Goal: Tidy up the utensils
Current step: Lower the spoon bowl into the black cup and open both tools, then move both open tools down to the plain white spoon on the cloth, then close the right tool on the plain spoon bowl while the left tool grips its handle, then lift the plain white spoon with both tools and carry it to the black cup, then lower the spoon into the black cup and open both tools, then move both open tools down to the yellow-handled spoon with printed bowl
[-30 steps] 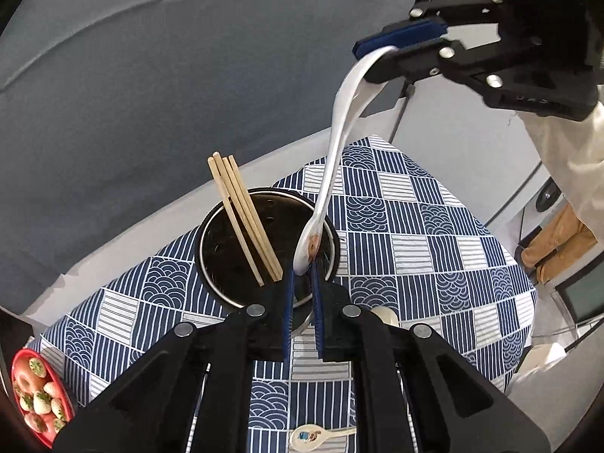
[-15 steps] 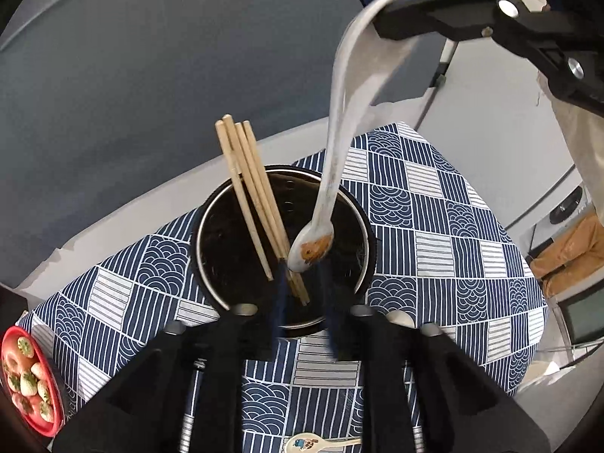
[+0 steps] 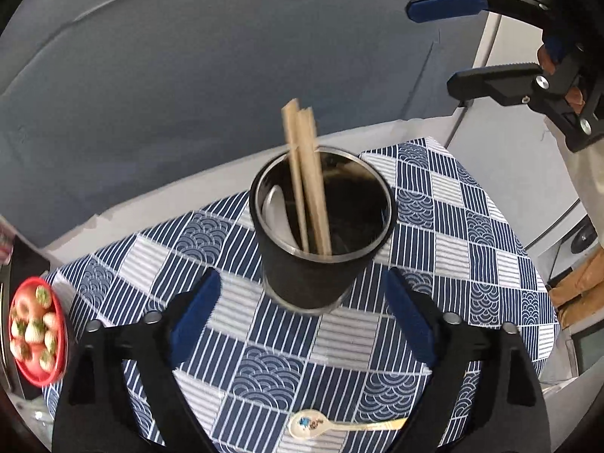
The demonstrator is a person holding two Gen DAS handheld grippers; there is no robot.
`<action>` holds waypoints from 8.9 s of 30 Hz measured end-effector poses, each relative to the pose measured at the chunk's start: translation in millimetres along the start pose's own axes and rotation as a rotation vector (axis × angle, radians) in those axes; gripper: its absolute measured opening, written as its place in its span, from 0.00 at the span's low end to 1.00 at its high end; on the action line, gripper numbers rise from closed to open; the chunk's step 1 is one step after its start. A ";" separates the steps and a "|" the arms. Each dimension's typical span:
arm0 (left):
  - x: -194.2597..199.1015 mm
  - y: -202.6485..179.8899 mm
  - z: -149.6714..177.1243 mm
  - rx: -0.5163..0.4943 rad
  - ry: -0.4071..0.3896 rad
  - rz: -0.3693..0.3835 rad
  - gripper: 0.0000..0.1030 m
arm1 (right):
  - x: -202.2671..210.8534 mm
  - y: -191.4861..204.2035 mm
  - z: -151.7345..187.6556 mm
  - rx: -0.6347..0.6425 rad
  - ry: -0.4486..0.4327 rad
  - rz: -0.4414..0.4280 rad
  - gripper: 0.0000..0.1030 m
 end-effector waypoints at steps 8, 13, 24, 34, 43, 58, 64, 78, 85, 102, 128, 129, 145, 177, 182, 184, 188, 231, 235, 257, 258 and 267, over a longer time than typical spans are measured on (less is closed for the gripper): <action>7.5 -11.0 31.2 -0.010 0.022 0.025 0.94 | 4.8 11.8 31.9 -0.151 0.072 -0.015 0.73; 5.0 -19.3 49.9 -0.024 0.043 0.068 0.94 | 5.6 28.4 56.7 -0.239 0.131 -0.019 0.76; -15.9 -24.6 95.3 0.046 0.090 0.078 0.94 | -21.5 75.8 100.1 -0.284 0.238 -0.156 0.82; -34.9 -74.0 126.1 0.185 0.108 0.014 0.94 | -52.4 94.3 140.1 -0.297 0.235 -0.335 0.78; -61.3 -136.5 154.3 0.283 0.130 -0.011 0.94 | -68.4 103.1 172.7 -0.379 0.225 -0.502 0.58; -101.3 -177.4 168.4 0.357 0.156 -0.114 0.94 | -101.2 136.0 215.1 -0.635 0.290 -0.764 0.49; -109.4 -174.5 173.6 0.327 0.187 -0.184 0.82 | -117.4 139.8 220.6 -0.798 0.309 -0.869 0.41; -101.7 -159.8 171.0 0.319 0.201 -0.193 0.37 | -143.5 152.0 214.1 -1.031 0.392 -1.048 0.12; -93.4 -141.5 177.8 0.399 0.184 -0.147 0.14 | -139.5 155.0 207.5 -1.057 0.384 -1.087 0.30; -72.7 -156.0 189.7 0.255 0.160 -0.166 0.13 | -116.4 143.4 207.4 -0.879 0.430 -0.903 0.74; -65.9 -160.4 191.0 0.337 0.132 -0.054 0.00 | -109.7 141.2 249.4 -1.277 0.366 -1.010 0.05; -64.4 -160.6 189.9 0.333 0.131 -0.053 0.00 | -105.8 136.9 248.7 -1.259 0.354 -0.984 0.04; -31.6 -181.5 138.8 0.282 0.046 -0.027 0.39 | -46.6 76.0 211.7 -1.239 0.151 -0.942 0.04; 32.1 -107.1 3.3 0.036 -0.073 -0.091 0.14 | 95.4 -22.7 44.5 -0.988 -0.263 -0.631 0.06; 36.2 -89.6 -15.5 0.014 -0.091 -0.067 0.14 | 96.8 -30.5 23.0 -0.949 -0.300 -0.593 0.06; 34.7 -82.0 -21.6 0.008 -0.095 -0.056 0.15 | 95.6 -32.0 15.3 -0.933 -0.312 -0.577 0.06; 29.5 -68.6 -30.8 0.004 -0.097 -0.034 0.15 | 90.2 -33.3 4.9 -0.913 -0.325 -0.561 0.06; -3.4 -14.6 -26.5 0.101 -0.117 -0.029 0.78 | 26.6 -33.0 21.0 -0.874 -0.285 -0.464 0.71; 1.4 -9.8 -15.2 0.117 -0.105 -0.060 0.83 | 28.0 -31.8 21.3 -0.888 -0.274 -0.465 0.79; 7.2 4.2 78.5 0.178 0.000 -0.114 0.94 | 33.7 46.5 29.6 -0.804 -0.190 -0.394 0.91; 6.5 4.0 81.1 0.177 0.003 -0.113 0.94 | 35.3 50.6 30.0 -0.802 -0.202 -0.368 0.91; -6.8 2.1 116.5 0.125 0.058 -0.053 0.94 | 27.2 95.8 46.5 -0.727 -0.157 -0.272 0.92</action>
Point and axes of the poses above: each gripper's, at about its wrist camera, not at the fingertips, and x roughly against the way its jaws point, y to its left, z to its underside, the point moved 8 cm from there along -x, roughly the way its jaws point, and after that the axes turned 5 degrees about z, right-handed, at the moved point
